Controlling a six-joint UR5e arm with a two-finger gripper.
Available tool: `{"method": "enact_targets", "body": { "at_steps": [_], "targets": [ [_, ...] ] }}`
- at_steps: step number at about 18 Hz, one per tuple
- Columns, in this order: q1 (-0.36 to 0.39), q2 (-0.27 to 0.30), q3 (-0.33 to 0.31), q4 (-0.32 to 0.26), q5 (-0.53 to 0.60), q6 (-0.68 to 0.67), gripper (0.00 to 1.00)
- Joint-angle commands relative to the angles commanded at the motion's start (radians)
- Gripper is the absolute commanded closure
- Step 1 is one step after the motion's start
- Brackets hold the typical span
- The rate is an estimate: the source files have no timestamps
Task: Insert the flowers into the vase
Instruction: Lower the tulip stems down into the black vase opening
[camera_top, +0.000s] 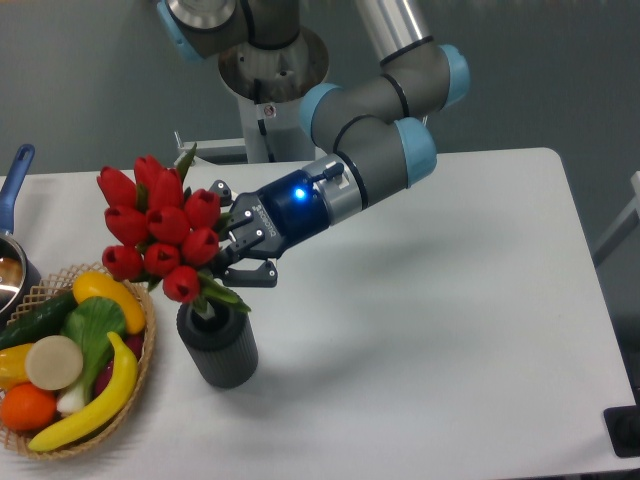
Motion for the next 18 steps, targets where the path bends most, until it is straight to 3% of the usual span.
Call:
{"method": "enact_targets", "body": {
  "at_steps": [6, 18],
  "targets": [
    [0.008, -0.008, -0.054, 0.000, 0.032, 0.086, 0.70],
    [0.009, -0.046, -0.083, -0.002, 0.046, 0.169, 0.70]
  ]
}}
